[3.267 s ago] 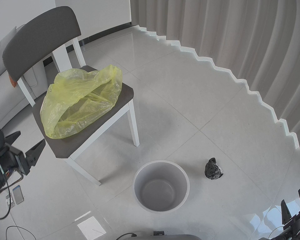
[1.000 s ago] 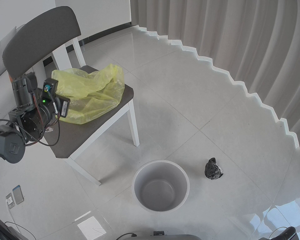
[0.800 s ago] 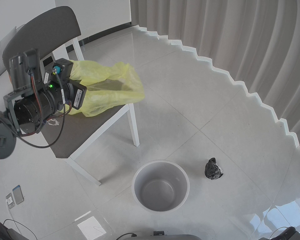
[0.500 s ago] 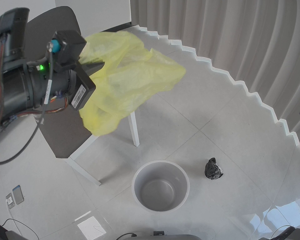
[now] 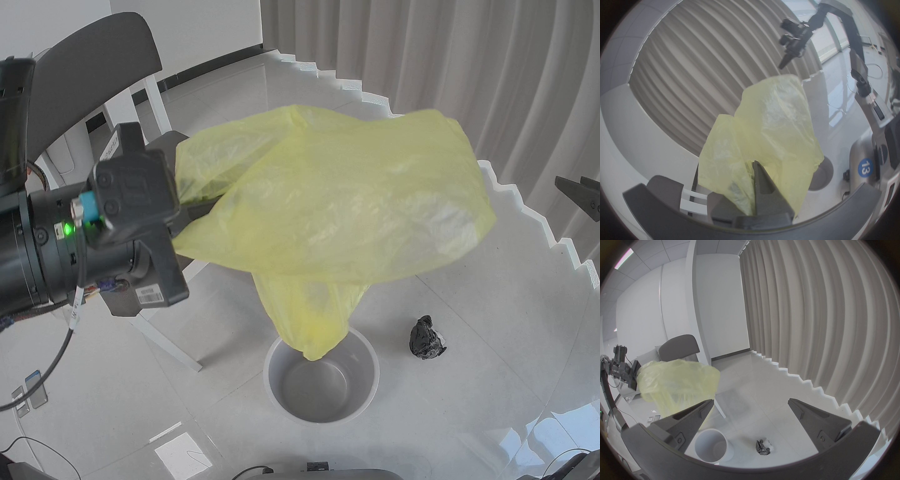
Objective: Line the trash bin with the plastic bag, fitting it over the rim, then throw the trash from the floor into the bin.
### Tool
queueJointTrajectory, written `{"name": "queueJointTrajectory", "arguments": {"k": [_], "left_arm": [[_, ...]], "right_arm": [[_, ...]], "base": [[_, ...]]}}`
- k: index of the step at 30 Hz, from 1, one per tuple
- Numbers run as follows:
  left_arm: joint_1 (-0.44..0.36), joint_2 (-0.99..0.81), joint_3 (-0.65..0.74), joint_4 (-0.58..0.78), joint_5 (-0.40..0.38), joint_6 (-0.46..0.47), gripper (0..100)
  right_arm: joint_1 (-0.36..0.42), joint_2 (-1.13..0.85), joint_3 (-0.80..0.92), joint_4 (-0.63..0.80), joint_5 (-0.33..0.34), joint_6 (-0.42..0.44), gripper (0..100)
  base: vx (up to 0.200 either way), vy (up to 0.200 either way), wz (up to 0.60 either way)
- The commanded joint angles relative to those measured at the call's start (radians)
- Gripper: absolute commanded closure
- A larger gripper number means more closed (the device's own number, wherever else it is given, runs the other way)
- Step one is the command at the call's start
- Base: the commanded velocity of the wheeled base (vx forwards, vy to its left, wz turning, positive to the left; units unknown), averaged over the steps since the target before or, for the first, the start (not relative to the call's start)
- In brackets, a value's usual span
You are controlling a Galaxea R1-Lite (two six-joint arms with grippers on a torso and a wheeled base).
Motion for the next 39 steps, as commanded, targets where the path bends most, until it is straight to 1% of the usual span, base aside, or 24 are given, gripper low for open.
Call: {"name": "queueJointTrajectory", "arguments": {"k": [1,6,7,9,13,14,15,17,21,24,28,30,33,37,39], "left_arm": [[-0.003,-0.012,0.009,0.001,-0.003,0.044,100],[-0.005,-0.001,-0.010,0.001,-0.003,0.105,100],[-0.005,-0.001,-0.011,0.001,-0.003,0.107,100],[-0.008,0.000,-0.016,0.000,-0.003,0.110,100],[-0.017,0.002,-0.039,-0.002,0.002,0.110,100],[-0.017,0.003,-0.050,-0.002,0.002,0.110,100],[-0.017,0.003,-0.050,-0.002,0.002,0.110,100],[-0.019,0.002,-0.071,-0.002,0.002,0.110,100],[-0.026,-0.001,-0.088,-0.002,0.002,0.110,100],[-0.046,-0.004,-0.105,-0.002,0.006,0.110,100],[-0.057,-0.003,-0.105,-0.005,0.003,0.110,100],[-0.063,-0.003,-0.097,-0.008,0.000,0.110,100],[-0.069,-0.001,-0.097,-0.009,0.000,0.110,100],[-0.069,-0.001,-0.100,-0.011,0.003,0.110,100],[-0.069,-0.001,-0.103,-0.011,0.003,0.110,100]], "right_arm": [[0.011,0.083,-0.033,0.001,0.027,0.004,0],[0.050,0.123,-0.053,0.001,0.029,0.027,0],[0.051,0.126,-0.056,0.001,0.029,0.031,0],[0.079,0.140,-0.063,0.004,0.029,0.046,0],[0.160,0.134,-0.054,0.064,0.031,0.075,0],[0.195,0.133,-0.050,0.093,0.032,0.095,0],[0.195,0.133,-0.050,0.093,0.032,0.095,0],[0.258,0.131,-0.031,0.133,0.034,0.147,0],[0.264,0.143,0.001,0.125,0.037,0.166,0],[0.264,0.182,0.003,0.117,0.083,0.167,0],[0.258,0.225,-0.005,0.094,0.092,0.169,0],[0.238,0.281,-0.013,0.031,0.104,0.175,0],[0.234,0.323,-0.011,-0.011,0.119,0.178,0],[0.244,0.317,0.015,-0.022,0.121,0.176,0],[0.254,0.281,0.050,-0.025,0.121,0.162,0]], "base": [[0.000,0.000,0.00],[0.000,0.000,0.00],[0.000,0.000,0.00],[0.000,0.000,0.00],[0.000,0.000,0.00],[0.000,0.000,0.00],[0.000,0.000,0.00],[0.000,0.000,0.00],[0.000,0.000,0.00],[0.000,0.000,0.00],[0.000,0.000,0.00],[0.000,0.000,0.00],[0.000,0.000,0.00],[0.000,0.000,0.00],[0.000,0.000,0.00]]}}
